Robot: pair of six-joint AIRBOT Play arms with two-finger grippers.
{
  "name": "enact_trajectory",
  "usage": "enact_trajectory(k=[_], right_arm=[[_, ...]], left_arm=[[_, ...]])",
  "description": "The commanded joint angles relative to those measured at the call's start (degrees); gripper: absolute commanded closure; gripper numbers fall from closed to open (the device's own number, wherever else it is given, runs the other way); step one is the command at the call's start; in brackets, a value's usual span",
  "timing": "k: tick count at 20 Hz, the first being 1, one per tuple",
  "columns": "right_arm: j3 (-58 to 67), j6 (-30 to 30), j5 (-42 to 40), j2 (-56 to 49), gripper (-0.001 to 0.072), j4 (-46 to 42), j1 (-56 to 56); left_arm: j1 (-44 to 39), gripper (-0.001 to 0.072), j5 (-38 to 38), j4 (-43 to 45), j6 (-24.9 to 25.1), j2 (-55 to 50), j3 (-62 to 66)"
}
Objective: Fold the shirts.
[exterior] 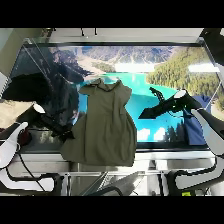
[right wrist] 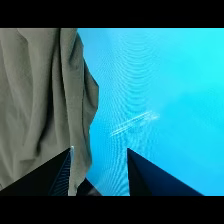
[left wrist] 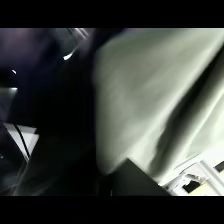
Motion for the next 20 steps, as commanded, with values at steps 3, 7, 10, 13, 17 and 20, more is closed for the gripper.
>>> enact_trajectory(k=[3, 7, 10, 13, 17, 20], right_arm=[[-0.07, 0.52, 0.24, 0.0, 0.0331, 0.22, -0.02], [-1.73, 0.87, -1.11, 0.0, 0.0332, 6.08, 0.52], [-4.39, 1.2, -7.02, 0.0, 0.0358, 6.23, 3.96], [-5.95, 1.62, -15.96, 0.0, 0.0355, 6.23, 8.44], [-5.57, 1.53, -26.53, 0.04, 0.0333, 9.16, 8.94], [-3.69, -1.86, -29.38, -0.02, 0.0183, 8.94, 8.94]], left_arm=[[-2.75, 0.0695, 1.14, 0.09, 0.39, -2.93, 15.63], [-0.33, 0.0695, 5.07, 0.13, -2.27, -9.4, 43.12], [1.05, 0.0694, 10.69, -0.07, -5.42, -16.65, 61.51], [0.98, 0.069, 15.8, -0.13, -5.4, -22.47, 69.35], [1.03, 0.0029, 18.69, 0.11, -5.88, -22.86, 65.13], [3.65, 0.0029, 10.01, 0.0, -6.23, -21.03, 65.16]])
